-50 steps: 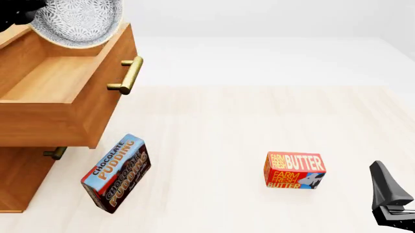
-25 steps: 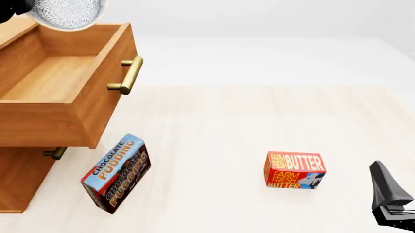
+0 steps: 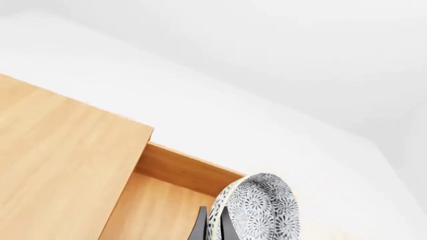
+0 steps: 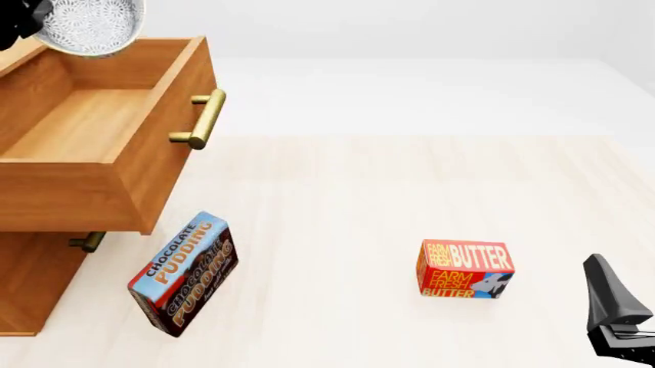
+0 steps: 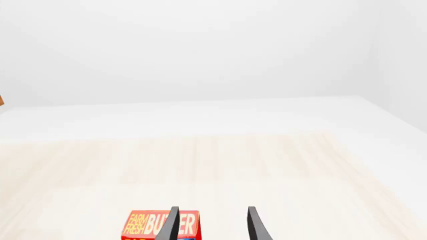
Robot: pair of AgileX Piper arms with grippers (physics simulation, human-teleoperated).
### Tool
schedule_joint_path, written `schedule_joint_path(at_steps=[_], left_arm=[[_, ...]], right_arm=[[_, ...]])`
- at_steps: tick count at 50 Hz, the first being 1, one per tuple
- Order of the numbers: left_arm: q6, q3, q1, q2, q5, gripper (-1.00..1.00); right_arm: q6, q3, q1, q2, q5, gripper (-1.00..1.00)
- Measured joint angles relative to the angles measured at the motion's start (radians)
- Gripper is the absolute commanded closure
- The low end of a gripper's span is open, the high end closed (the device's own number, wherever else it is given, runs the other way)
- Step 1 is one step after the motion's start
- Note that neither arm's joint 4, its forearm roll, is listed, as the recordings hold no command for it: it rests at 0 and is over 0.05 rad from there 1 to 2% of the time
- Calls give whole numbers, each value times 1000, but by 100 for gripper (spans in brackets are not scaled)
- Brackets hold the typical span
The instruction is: Put the bowl in the top drawer of the cabinet.
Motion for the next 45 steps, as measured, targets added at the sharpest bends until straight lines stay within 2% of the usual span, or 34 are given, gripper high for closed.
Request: schedule_joint_path(at_steps=[24,45], left_arm=[[-19,49,42,64,-44,100],[52,80,68,97,-55,100]], right_arm=[[0,0,0,0,0,-100],[0,0,0,0,0,-100]])
